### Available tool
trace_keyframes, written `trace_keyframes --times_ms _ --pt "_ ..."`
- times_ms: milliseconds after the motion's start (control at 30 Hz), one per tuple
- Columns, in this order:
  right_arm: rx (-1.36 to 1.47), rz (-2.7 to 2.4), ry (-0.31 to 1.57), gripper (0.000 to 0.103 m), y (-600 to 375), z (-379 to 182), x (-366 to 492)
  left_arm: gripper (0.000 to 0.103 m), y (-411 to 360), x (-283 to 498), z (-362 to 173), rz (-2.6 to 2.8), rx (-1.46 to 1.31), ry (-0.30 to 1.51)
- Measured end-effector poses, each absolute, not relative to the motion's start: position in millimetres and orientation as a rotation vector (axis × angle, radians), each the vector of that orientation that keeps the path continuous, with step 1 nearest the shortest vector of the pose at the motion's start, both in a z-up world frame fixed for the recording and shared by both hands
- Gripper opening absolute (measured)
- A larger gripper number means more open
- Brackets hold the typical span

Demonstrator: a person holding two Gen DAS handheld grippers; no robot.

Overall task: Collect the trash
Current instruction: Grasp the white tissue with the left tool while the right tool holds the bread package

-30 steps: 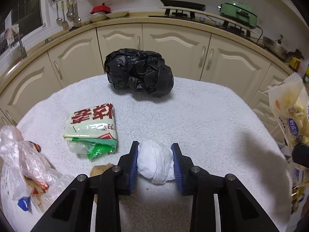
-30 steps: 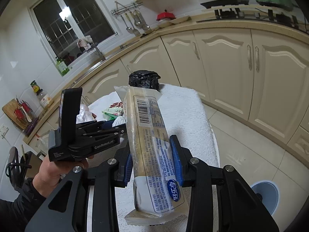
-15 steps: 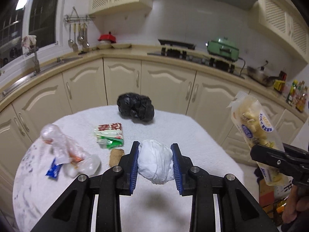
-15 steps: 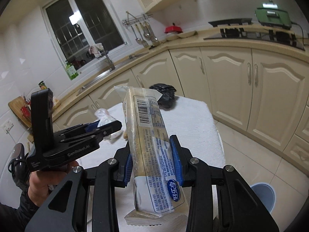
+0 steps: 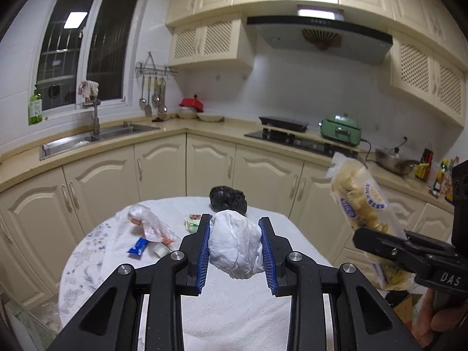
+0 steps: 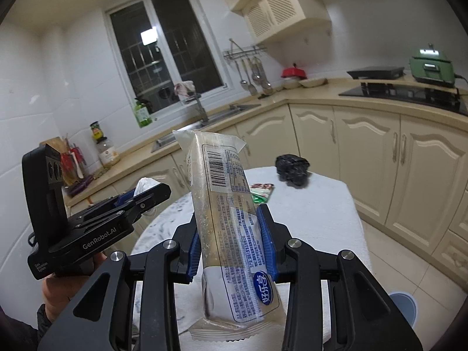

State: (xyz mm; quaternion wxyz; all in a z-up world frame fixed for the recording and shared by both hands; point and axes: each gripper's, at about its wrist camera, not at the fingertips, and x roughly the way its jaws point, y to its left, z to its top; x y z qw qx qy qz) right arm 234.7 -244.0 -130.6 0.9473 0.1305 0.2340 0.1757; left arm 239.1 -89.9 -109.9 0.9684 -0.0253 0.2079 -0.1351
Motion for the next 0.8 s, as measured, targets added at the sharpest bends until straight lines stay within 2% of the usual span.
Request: trace_keyframes --times_ms 500,800 --pt "0.239 0.39 0.354 0.036 -240 -89 187 0.028 -94 82 -88 -0.198 -0.089 0.204" --pt "0.245 0.345 0.316 0.036 -269 -83 169 0.028 -140 67 -103 -0.247 -0.081 0.15"
